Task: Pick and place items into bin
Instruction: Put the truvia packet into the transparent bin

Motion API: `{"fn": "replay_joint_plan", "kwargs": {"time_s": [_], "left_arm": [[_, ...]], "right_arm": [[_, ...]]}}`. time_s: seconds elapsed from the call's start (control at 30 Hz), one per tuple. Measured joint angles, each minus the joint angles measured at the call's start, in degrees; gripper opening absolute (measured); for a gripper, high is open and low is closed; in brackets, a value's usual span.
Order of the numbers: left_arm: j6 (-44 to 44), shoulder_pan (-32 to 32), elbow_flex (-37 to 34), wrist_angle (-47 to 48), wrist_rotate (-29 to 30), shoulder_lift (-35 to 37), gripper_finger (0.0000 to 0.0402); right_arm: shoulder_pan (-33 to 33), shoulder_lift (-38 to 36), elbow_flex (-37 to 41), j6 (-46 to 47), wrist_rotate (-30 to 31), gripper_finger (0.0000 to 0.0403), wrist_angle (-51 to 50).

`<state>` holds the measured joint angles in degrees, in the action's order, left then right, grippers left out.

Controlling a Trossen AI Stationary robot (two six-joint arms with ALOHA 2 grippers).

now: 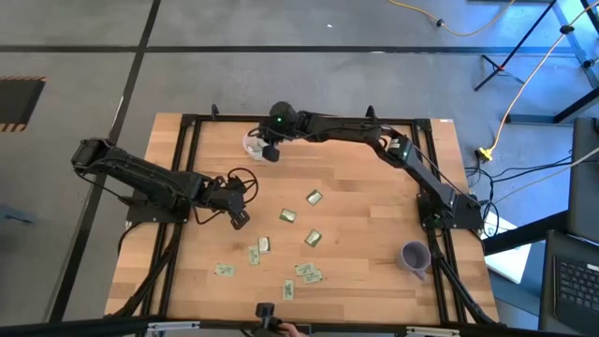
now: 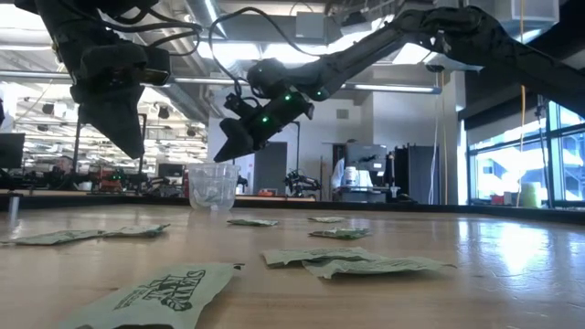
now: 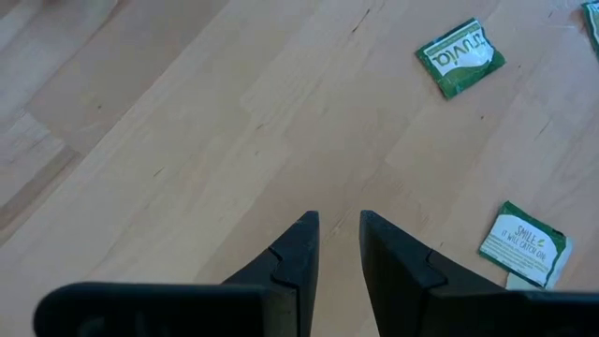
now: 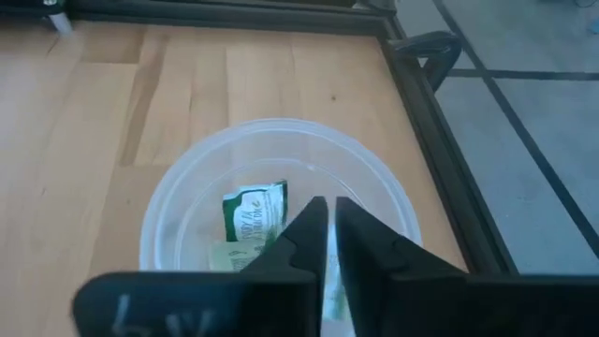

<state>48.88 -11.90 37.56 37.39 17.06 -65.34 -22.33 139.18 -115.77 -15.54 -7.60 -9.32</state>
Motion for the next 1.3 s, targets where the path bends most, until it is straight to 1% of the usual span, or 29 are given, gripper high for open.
{"fn": "replay_joint_plan", "kwargs": {"time_s": [0.2,0.43,0.53,0.63,0.83,1.03,1.1,1.17,1.3], "left_arm": [[-0.1,0.0,0.0,0.0,0.0,0.0,0.0074],[-0.1,0.0,0.0,0.0,0.0,0.0,0.0074],[-0.2,0.0,0.0,0.1,0.0,0.0,0.0075],[-0.2,0.0,0.0,0.2,0.0,0.0,0.0074],[-0.2,0.0,0.0,0.2,0.0,0.0,0.0074],[-0.2,0.0,0.0,0.2,0.0,0.0,0.0075],[-0.2,0.0,0.0,0.2,0.0,0.0,0.0075],[-0.2,0.0,0.0,0.2,0.0,0.0,0.0074],[-0.2,0.0,0.0,0.2,0.4,0.0,0.0074]], "right_arm": [[0.0,0.0,0.0,0.3,0.0,0.0072,0.0],[0.0,-2.6,0.1,3.3,-0.4,0.0080,-1.7],[0.0,-5.0,0.1,3.0,-2.4,0.0080,-7.4],[0.1,-7.7,0.1,0.5,-4.9,0.0080,-14.0],[1.0,-10.5,0.0,-3.4,-6.2,0.0080,-25.3],[2.3,-10.6,0.4,-6.4,-13.3,0.0080,-35.7],[2.9,-11.4,2.4,-6.7,-13.5,0.0080,-36.4],[3.5,-13.4,6.0,-6.6,-13.5,0.0081,-35.9],[4.2,-20.5,17.4,-4.3,-13.0,0.0081,-29.2]]}}
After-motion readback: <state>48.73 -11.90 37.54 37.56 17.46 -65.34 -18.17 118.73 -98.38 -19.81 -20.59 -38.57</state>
